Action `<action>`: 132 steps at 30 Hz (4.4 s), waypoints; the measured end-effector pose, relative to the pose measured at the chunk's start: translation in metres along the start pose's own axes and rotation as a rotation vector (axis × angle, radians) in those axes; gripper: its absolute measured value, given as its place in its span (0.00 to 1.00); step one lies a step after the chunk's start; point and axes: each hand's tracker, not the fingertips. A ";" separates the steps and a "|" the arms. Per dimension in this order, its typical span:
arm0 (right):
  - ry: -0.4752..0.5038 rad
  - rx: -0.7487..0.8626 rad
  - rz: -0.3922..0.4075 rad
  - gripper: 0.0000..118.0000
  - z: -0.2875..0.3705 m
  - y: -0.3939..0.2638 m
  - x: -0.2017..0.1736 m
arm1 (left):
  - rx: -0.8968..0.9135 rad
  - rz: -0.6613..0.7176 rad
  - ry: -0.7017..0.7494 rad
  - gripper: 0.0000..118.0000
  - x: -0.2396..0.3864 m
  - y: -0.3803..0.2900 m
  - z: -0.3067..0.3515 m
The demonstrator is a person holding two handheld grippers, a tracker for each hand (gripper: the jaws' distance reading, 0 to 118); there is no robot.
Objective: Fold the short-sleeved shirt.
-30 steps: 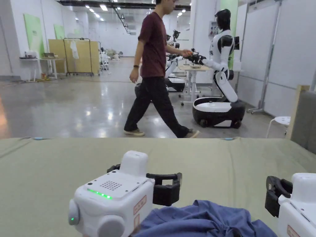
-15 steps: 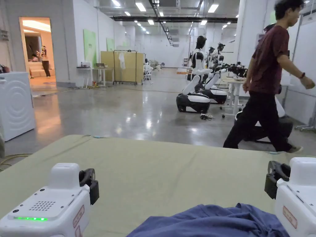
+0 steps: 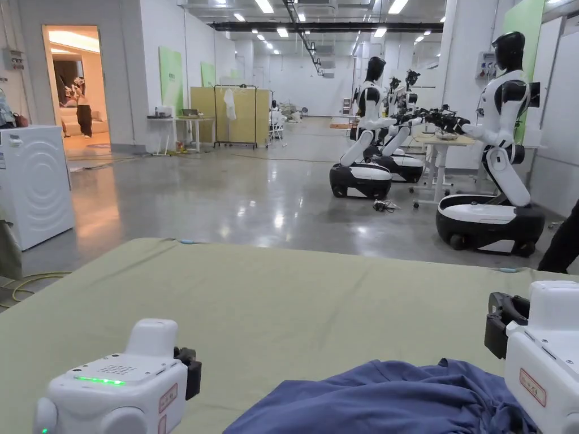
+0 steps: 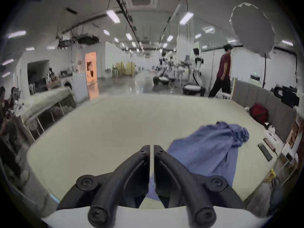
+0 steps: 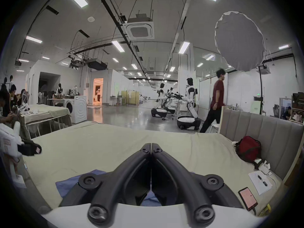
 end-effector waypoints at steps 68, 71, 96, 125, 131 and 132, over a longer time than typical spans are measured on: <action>0.008 -0.885 -0.144 0.07 -0.263 -0.162 0.204 | -0.634 0.453 -0.661 0.07 0.058 -0.046 -0.193; 0.010 -0.762 -0.142 0.07 -0.251 -0.122 0.201 | -0.546 0.561 -0.705 0.06 0.050 -0.031 -0.188; -0.329 -0.008 -0.067 0.07 -0.198 0.245 0.255 | 0.158 0.331 -0.572 0.06 -0.004 0.288 -0.170; -0.345 0.040 -0.084 0.07 -0.307 0.136 0.240 | 0.093 0.212 -0.372 0.06 0.050 0.294 -0.317; -0.247 -0.162 -0.195 0.07 -0.259 0.013 0.213 | -0.146 0.291 -0.381 0.06 0.027 0.159 -0.329; -0.246 -0.182 -0.224 0.07 -0.244 -0.006 0.206 | -0.189 0.293 -0.402 0.06 0.021 0.140 -0.324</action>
